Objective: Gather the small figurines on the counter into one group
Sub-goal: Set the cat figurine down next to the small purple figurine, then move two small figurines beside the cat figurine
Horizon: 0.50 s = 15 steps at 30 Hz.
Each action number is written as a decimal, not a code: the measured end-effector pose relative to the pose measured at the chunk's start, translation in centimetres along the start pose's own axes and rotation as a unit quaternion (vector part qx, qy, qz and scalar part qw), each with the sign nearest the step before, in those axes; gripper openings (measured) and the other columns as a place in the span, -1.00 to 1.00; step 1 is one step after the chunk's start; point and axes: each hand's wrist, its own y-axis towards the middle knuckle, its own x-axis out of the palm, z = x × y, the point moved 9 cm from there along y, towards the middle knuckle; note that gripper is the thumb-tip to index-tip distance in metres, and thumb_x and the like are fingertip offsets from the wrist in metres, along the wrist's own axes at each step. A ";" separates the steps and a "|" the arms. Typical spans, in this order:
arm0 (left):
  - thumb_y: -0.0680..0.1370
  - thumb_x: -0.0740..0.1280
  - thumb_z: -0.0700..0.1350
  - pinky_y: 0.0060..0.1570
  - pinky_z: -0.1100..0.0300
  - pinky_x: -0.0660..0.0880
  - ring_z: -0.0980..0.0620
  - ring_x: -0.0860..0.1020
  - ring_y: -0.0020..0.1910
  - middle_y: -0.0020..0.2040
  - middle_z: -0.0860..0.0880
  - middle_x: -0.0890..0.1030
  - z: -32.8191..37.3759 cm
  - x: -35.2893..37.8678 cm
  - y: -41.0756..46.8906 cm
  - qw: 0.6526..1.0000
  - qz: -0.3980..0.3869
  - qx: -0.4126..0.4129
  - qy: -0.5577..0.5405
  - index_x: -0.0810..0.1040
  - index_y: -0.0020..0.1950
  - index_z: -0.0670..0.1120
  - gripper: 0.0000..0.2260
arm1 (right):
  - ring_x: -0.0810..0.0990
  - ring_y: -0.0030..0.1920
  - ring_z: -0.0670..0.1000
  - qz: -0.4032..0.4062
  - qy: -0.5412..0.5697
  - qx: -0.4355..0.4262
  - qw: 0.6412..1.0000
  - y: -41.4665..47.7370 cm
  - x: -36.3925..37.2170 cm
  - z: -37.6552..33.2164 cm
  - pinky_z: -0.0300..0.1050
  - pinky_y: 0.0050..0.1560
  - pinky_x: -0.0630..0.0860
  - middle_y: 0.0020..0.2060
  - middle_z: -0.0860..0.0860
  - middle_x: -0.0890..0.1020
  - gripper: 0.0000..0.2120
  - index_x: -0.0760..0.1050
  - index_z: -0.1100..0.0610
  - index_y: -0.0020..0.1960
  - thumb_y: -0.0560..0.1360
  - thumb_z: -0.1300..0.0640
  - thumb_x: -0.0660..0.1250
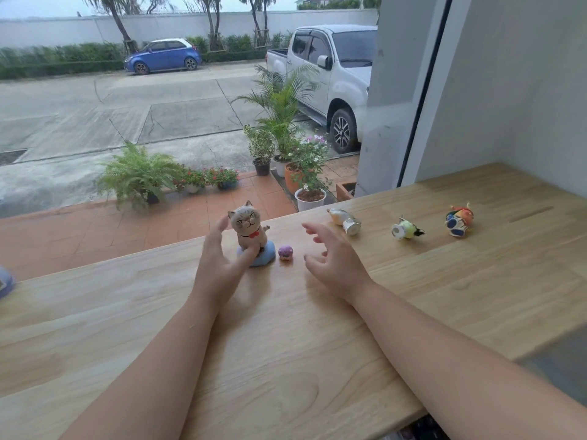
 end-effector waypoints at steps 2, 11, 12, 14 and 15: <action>0.43 0.35 0.06 0.36 0.01 0.28 0.11 0.33 0.37 0.36 0.11 0.36 1.8 -2.1 -1.2 0.994 0.092 0.058 -0.003 0.30 0.41 0.03 -0.44 | 0.47 0.13 -0.11 0.048 -0.007 0.004 0.999 -0.6 -2.5 0.6 -0.25 0.12 0.39 0.18 -0.05 0.52 -0.49 0.41 0.02 0.34 0.41 0.26 0.31; 0.46 0.28 -0.19 -0.07 0.40 0.38 0.17 0.50 -0.19 -0.19 0.05 0.56 14.0 3.2 -3.6 0.946 0.115 0.304 0.006 0.55 -0.07 -0.09 -0.91 | 0.48 -0.07 -0.03 0.259 -0.081 0.098 0.957 -0.9 -15.0 5.9 -0.19 -0.02 0.40 0.12 0.05 0.51 -0.69 0.52 0.07 0.19 0.46 0.21 0.25; 0.47 0.29 -0.17 -0.11 0.48 0.36 0.24 0.49 -0.18 -0.17 0.09 0.56 14.4 5.1 -2.9 0.955 0.077 0.286 0.013 0.55 -0.06 -0.05 -0.91 | 0.48 -0.07 -0.02 0.267 -0.093 0.119 0.952 -0.9 -15.9 6.6 -0.19 -0.03 0.38 0.14 0.06 0.51 -0.69 0.52 0.07 0.19 0.46 0.18 0.26; 0.50 0.30 -0.13 -0.15 0.45 0.38 0.19 0.51 -0.11 -0.07 0.06 0.59 13.9 9.0 -0.8 0.977 -0.001 0.213 0.030 0.53 0.02 -0.02 -0.89 | 0.48 -0.03 0.01 0.266 -0.113 0.170 0.942 -0.6 -16.8 8.1 -0.18 -0.03 0.34 0.20 0.09 0.49 -0.69 0.52 0.07 0.20 0.46 0.11 0.27; 0.51 0.31 -0.11 -0.10 0.37 0.41 0.11 0.53 -0.04 0.01 0.02 0.59 13.1 11.0 0.4 0.984 -0.034 0.167 0.043 0.52 0.09 -0.04 -0.84 | 0.47 -0.01 0.02 0.250 -0.125 0.201 0.939 -0.5 -16.9 9.0 -0.17 -0.03 0.33 0.22 0.10 0.47 -0.67 0.51 0.08 0.21 0.46 0.07 0.28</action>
